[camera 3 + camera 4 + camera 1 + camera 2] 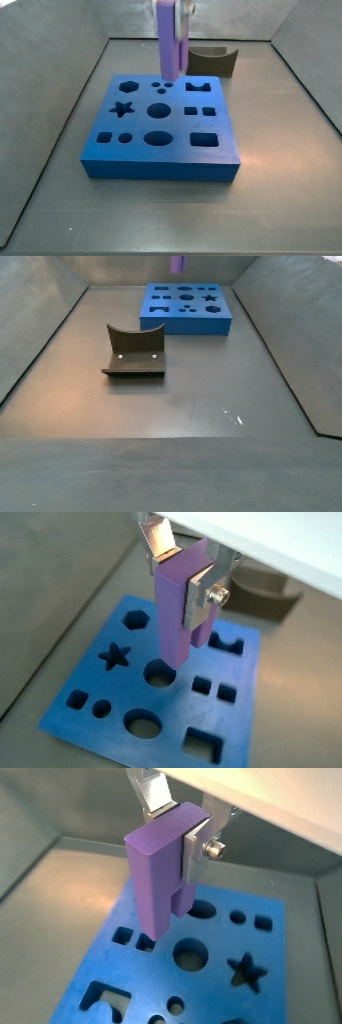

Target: Insert the double-square object.

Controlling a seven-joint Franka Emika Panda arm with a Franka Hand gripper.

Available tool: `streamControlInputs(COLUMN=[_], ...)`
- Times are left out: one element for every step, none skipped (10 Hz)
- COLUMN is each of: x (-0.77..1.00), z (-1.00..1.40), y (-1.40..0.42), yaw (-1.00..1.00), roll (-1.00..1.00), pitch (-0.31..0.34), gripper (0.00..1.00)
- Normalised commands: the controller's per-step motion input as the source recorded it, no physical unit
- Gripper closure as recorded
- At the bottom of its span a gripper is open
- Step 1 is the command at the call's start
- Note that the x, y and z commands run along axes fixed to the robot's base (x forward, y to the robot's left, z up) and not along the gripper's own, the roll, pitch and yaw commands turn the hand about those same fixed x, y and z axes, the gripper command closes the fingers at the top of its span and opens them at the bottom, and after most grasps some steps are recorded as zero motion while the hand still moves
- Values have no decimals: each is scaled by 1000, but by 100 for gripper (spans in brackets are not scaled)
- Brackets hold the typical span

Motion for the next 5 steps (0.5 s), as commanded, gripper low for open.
streamControlInputs(x=[54,291,400,454,526], z=[-431,-83,-43,-160,-300], y=[0,0,0,20,63], yaw=[-874,-800,-777,-757,-706], roll=[-134,-220,-230,-176,-111], pitch=[-26,0,13,4,0], gripper=[100,100,100,100,100])
